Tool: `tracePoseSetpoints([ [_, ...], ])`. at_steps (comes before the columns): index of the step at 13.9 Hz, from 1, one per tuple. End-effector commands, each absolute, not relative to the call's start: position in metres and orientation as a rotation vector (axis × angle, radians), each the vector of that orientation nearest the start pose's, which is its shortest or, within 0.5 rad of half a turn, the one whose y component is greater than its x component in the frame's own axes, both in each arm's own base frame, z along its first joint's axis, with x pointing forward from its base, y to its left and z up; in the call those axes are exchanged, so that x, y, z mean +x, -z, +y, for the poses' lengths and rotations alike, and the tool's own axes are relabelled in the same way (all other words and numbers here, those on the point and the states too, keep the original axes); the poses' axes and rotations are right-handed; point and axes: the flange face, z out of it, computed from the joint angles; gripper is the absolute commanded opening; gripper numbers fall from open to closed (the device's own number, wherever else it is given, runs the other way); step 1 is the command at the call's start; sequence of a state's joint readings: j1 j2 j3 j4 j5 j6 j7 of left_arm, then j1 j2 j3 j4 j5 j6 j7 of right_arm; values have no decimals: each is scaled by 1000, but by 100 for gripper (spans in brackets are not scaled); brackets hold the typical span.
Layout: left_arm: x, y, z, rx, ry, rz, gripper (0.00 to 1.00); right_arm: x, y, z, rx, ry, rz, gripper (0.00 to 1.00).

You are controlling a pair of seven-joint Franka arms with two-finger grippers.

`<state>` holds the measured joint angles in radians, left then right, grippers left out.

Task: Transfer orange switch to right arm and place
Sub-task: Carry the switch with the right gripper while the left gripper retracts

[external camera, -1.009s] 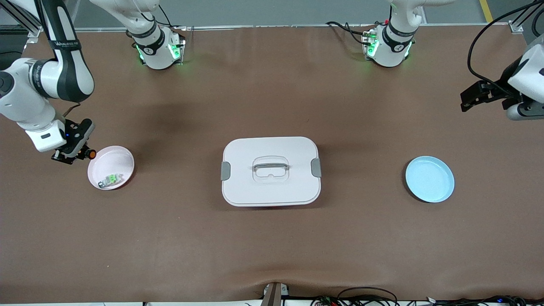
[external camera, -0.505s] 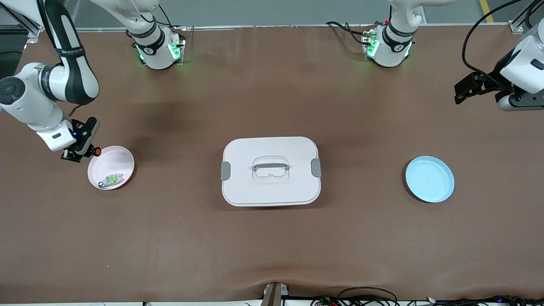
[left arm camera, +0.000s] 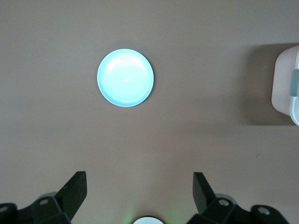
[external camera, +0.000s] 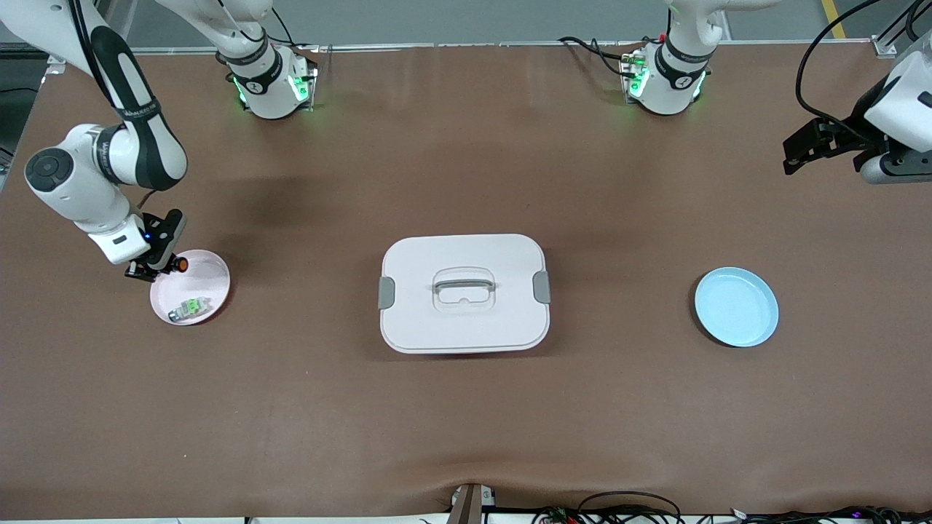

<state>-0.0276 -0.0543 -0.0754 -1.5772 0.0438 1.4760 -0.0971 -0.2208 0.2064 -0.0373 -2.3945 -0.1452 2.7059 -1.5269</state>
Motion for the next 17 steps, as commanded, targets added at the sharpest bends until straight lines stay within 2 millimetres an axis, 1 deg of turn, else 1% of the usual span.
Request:
tracePoseSetpoints([
  [1, 518, -648, -53, -3121, -55, 41, 100, 494, -230, -128, -2482, 16, -2144, 6],
  [4, 517, -648, -51, -3121, -65, 41, 100, 488, -212, -130, -2479, 15, -2132, 6],
  [6, 518, -647, -51, -3121, -67, 37, 100, 481, -203, -129, -2474, 9, -2124, 6],
  [8, 519, -645, -51, -3121, -72, 39, 100, 482, -199, -129, -2475, 16, -2127, 8],
  [15, 520, -644, -51, -3121, -75, 37, 100, 478, -192, -134, -2486, 17, -2109, 26],
  [17, 519, -646, -50, -3120, -70, 34, 100, 477, -191, -134, -2484, 14, -2108, 30],
])
